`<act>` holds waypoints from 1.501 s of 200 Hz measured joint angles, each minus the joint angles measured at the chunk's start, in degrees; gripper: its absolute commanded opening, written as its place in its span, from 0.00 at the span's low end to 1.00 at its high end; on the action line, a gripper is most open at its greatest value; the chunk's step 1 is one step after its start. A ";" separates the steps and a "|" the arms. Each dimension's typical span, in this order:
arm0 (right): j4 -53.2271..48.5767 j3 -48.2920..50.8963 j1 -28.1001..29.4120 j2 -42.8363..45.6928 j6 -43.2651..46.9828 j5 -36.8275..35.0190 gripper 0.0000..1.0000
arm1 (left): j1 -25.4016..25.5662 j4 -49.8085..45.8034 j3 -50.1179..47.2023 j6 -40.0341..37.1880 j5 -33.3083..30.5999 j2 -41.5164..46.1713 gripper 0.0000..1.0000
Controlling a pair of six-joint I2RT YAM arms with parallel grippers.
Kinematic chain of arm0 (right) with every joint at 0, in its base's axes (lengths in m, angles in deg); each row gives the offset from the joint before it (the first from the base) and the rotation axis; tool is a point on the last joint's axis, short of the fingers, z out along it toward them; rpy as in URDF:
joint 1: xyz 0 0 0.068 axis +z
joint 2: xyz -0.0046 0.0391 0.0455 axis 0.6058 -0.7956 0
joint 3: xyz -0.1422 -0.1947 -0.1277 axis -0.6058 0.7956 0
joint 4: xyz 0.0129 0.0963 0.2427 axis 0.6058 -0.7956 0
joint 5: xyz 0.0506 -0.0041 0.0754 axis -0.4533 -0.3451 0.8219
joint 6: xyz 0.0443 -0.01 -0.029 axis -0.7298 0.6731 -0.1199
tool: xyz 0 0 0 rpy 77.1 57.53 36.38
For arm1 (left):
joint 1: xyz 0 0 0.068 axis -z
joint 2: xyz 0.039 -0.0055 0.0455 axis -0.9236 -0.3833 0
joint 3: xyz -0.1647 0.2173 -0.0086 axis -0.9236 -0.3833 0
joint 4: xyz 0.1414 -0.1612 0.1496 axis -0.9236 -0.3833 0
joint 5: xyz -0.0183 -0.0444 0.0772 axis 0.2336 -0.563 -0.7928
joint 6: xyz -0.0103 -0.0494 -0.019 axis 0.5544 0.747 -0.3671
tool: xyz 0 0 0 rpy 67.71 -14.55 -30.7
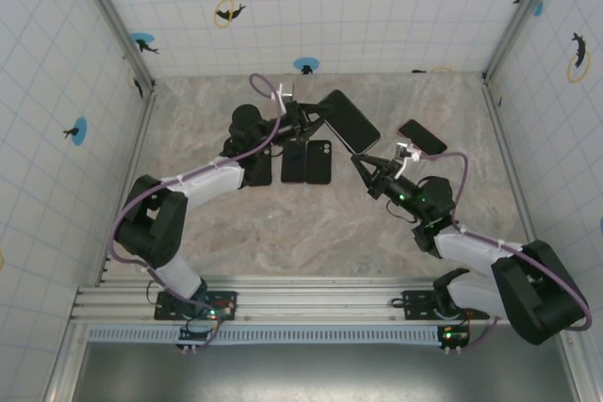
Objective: Take the phone out of the phone case
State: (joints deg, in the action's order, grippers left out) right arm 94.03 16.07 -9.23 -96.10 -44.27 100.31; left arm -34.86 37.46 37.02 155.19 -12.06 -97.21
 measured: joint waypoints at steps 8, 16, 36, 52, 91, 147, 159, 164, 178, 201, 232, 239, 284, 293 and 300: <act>-0.57 0.00 -0.04 0.26 0.26 0.35 0.09 | 0.00 -0.68 0.00 -0.55 0.02 0.11 0.00; -1.27 0.00 -0.07 0.52 0.57 0.57 0.12 | 0.00 -1.64 0.04 -1.64 0.07 0.17 0.00; -3.50 0.00 -0.35 1.29 1.40 1.70 0.23 | 0.00 -5.46 0.72 -5.29 0.44 0.50 0.00; -6.03 -0.02 -1.01 2.47 3.08 2.91 0.31 | 0.00 -9.84 1.70 -9.20 1.33 1.25 0.00; -14.84 -0.28 -3.67 6.25 11.39 8.26 0.50 | -0.46 -20.74 4.63 -23.19 5.25 4.24 0.00; -34.03 -6.14 -8.15 9.55 30.86 17.33 0.58 | -1.97 -40.87 8.22 -49.70 14.23 7.30 0.00; -39.69 -8.22 -8.13 9.40 36.44 19.52 0.57 | -2.45 -44.44 8.94 -53.96 16.31 7.50 0.00; -41.79 -9.07 -8.11 9.25 38.32 20.31 0.57 | -2.73 -45.83 9.31 -55.71 17.18 7.54 0.00; -47.91 -12.00 -7.76 8.00 44.41 22.53 0.56 | -3.65 -49.24 10.12 -60.41 19.10 7.65 0.00; -54.77 -15.43 -6.43 5.44 52.41 25.68 0.52 | -4.94 -54.93 10.49 -67.49 21.33 8.63 0.00; -59.19 -17.29 -4.85 1.62 59.04 30.05 0.45 | -5.33 -61.00 10.60 -74.23 22.93 10.45 0.00; -60.00 -17.77 -4.57 0.66 60.13 30.86 0.43 | -5.33 -61.83 10.60 -75.30 23.21 10.86 0.00; -63.89 -21.81 -2.38 -3.67 65.22 34.51 0.32 | -5.33 -65.77 10.62 -80.24 23.96 12.28 0.00; -64.08 -22.38 -2.14 -4.22 65.90 35.19 0.30 | -5.33 -66.38 10.62 -81.02 24.04 12.33 0.00; -64.30 -22.73 -2.01 -4.63 66.29 35.74 0.29 | -5.33 -66.73 10.62 -81.40 24.06 12.35 0.00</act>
State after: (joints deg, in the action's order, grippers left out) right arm 29.72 -6.66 -11.24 -100.74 22.03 136.05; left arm -40.20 -29.27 47.64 73.79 12.00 -84.86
